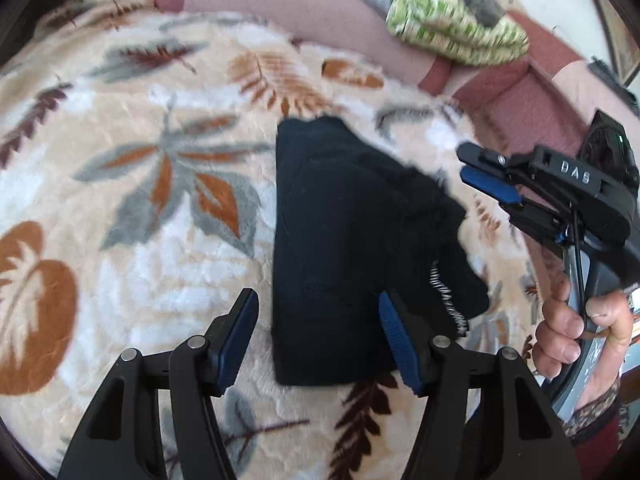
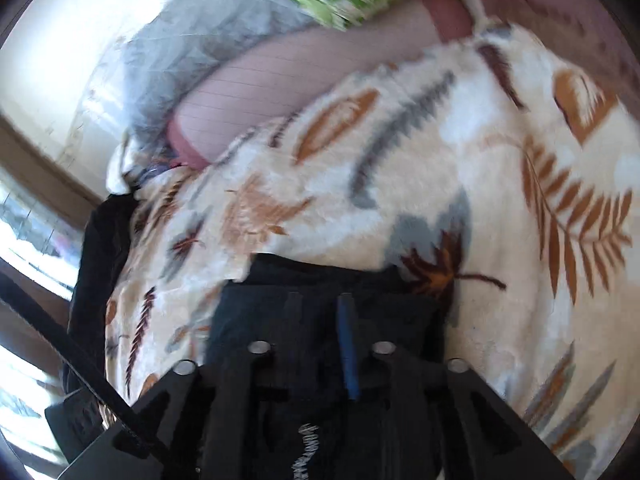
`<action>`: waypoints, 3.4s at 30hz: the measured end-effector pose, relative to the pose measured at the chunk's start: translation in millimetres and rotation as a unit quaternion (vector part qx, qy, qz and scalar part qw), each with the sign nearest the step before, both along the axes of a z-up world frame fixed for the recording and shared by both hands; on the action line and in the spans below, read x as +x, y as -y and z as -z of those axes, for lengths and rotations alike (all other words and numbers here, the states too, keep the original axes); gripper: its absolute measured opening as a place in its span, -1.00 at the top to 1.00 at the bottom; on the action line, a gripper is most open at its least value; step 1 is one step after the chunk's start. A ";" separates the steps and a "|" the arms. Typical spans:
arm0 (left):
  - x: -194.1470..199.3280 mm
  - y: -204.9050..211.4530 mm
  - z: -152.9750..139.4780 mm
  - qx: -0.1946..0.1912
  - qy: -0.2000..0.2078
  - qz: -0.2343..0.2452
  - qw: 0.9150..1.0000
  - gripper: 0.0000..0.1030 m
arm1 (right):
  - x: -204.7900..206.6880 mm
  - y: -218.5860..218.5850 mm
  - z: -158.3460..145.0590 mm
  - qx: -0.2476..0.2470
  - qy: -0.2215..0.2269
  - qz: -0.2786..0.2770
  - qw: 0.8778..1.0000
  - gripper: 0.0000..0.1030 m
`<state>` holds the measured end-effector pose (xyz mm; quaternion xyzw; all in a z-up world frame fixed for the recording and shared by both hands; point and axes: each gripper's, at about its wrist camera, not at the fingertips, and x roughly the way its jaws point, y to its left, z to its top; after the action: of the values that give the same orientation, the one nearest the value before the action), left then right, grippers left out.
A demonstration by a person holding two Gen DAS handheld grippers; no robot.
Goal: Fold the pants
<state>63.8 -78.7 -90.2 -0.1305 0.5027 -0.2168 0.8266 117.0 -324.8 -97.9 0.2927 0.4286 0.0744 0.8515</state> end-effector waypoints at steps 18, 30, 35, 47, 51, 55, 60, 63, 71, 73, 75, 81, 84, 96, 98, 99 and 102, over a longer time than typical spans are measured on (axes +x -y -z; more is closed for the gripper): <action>4.4 2.9 22.7 -0.012 -0.030 0.020 0.999 -0.13 | 112.5 -68.4 53.8 0.062 -0.093 -0.052 0.992 0.34; -18.0 -60.0 15.8 -0.036 -0.064 -0.048 0.996 -0.28 | -48.8 43.7 5.8 0.070 0.020 0.050 0.996 -0.16; -19.8 -54.5 15.4 -0.049 -0.083 -0.040 0.995 -0.28 | -79.1 62.2 37.3 0.104 0.005 0.084 0.991 -0.22; 59.6 -1.3 26.3 -0.053 -0.108 0.035 0.992 -0.32 | -73.3 50.7 81.2 0.157 -0.016 0.051 0.986 -0.23; 88.2 10.8 34.9 -0.086 -0.118 0.050 0.988 -0.44 | -66.5 45.4 84.8 0.168 -0.017 0.029 0.985 -0.23; 108.4 24.9 36.0 -0.099 -0.134 0.058 0.984 -0.50 | -47.0 33.5 84.4 0.159 -0.024 0.008 0.987 -0.27; 100.0 37.6 25.7 -0.044 -0.114 0.062 0.991 0.18 | -30.2 14.8 80.3 0.131 -0.024 -0.008 0.991 0.08; 93.1 25.3 14.2 -0.063 -0.108 0.058 0.991 0.33 | -35.3 3.8 64.6 0.117 -0.004 -0.022 0.993 0.34; 87.6 -28.5 -25.8 -0.078 -0.061 0.016 0.995 0.33 | -29.1 -41.0 13.1 0.085 0.042 -0.073 0.993 0.36; 95.9 -42.5 -32.5 -0.075 -0.054 0.004 0.996 0.33 | -19.4 -52.9 4.6 0.083 0.049 -0.085 0.992 0.36; 106.9 -50.3 -38.9 -0.061 -0.044 -0.006 0.997 0.33 | -6.8 -65.4 -1.8 0.079 0.053 -0.093 0.991 0.36; 142.1 -64.7 -41.2 -0.033 -0.029 -0.024 0.999 0.33 | 36.9 -95.4 -7.2 0.065 0.053 -0.104 0.991 0.37; 159.1 -65.8 -35.2 -0.020 -0.026 -0.028 0.999 0.33 | 57.3 -100.8 -4.3 0.066 0.046 -0.103 0.991 0.37; 212.4 -56.9 -6.9 0.015 -0.033 -0.026 0.999 0.33 | 113.7 -108.1 20.7 0.047 0.014 -0.092 0.995 0.37; 219.7 -56.6 -2.2 0.014 -0.037 -0.027 0.999 0.33 | 122.5 -107.7 23.1 0.040 0.013 -0.089 0.995 0.37; 225.2 -56.8 1.7 0.016 -0.040 -0.028 0.999 0.32 | 127.4 -107.5 24.7 0.037 0.012 -0.088 0.995 0.37; 232.7 -57.9 10.7 0.015 -0.047 -0.031 0.998 0.26 | 138.3 -107.0 31.4 0.028 0.007 -0.084 0.996 0.37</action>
<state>296.5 -20.8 -101.0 -0.1435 0.5399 -0.1773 0.8102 255.2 -217.9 -129.3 0.2790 0.4437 0.1591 0.8366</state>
